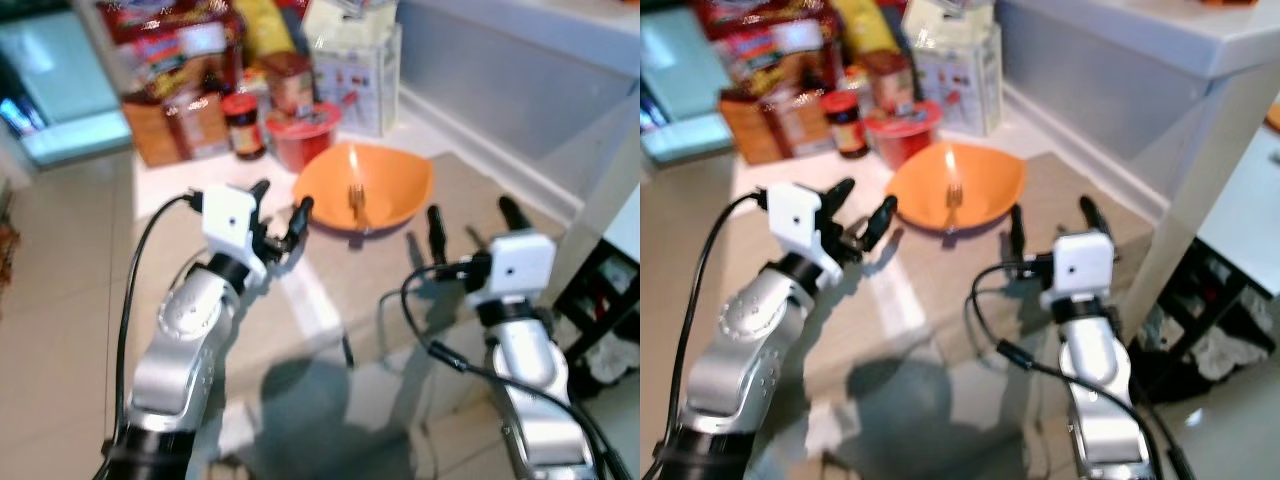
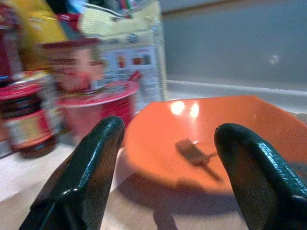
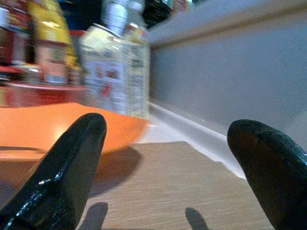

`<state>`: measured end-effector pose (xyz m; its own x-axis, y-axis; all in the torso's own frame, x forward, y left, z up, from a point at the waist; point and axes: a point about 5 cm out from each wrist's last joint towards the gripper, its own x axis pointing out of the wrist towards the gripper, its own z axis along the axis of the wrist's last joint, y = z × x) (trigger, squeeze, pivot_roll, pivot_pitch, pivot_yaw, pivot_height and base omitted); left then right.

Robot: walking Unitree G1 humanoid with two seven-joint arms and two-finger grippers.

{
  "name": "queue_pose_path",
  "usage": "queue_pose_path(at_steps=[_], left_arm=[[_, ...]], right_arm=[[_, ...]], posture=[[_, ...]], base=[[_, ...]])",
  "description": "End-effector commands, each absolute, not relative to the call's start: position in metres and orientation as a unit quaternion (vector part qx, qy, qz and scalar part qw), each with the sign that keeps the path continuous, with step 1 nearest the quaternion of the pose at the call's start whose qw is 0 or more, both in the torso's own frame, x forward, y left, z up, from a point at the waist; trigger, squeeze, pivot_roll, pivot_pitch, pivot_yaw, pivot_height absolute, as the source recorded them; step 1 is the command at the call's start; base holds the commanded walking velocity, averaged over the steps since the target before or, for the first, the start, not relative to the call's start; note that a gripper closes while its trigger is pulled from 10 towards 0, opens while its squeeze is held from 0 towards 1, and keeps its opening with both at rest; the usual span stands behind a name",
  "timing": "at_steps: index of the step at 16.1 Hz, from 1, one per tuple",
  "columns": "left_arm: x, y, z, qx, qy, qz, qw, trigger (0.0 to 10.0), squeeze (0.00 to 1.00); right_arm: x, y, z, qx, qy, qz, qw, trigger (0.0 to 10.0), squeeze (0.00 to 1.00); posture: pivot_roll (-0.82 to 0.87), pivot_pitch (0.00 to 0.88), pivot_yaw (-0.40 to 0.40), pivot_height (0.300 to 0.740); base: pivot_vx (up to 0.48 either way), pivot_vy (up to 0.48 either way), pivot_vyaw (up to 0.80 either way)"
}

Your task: Setting the table

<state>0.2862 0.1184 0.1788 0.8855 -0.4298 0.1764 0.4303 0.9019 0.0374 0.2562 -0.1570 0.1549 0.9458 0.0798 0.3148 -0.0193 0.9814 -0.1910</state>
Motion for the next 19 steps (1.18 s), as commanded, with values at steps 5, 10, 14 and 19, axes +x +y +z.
queue_pose_path(at_steps=[5, 10, 14, 19], left_arm=[[0.313, 0.120, 0.217, 0.038, -0.099, -0.245, 0.964, 10.0, 0.00], [0.344, 0.090, 0.247, 0.075, -0.043, -0.330, 0.940, 10.0, 0.00], [0.348, 0.063, 0.245, 0.002, 0.051, -0.391, 0.919, 10.0, 0.00], [0.353, 0.050, 0.249, -0.023, 0.121, -0.414, 0.902, 10.0, 0.00]], right_arm=[[0.258, -0.160, 0.159, -0.096, -0.176, 0.015, 0.980, 10.0, 0.00], [0.259, -0.158, 0.157, -0.092, -0.175, 0.015, 0.980, 10.0, 0.00], [0.255, -0.159, 0.154, -0.094, -0.169, 0.010, 0.981, 10.0, 0.00], [0.225, -0.172, 0.152, -0.124, -0.150, -0.007, 0.981, 10.0, 0.00]], posture=[[-0.20, 0.000, 0.126, 0.722], [-0.20, 0.000, 0.140, 0.722], [-0.22, 0.000, 0.150, 0.722], [-0.24, 0.000, 0.164, 0.722]], base=[[0.000, 0.000, 0.00], [0.000, 0.000, 0.00], [0.000, 0.000, 0.00], [0.000, 0.000, 0.00]])
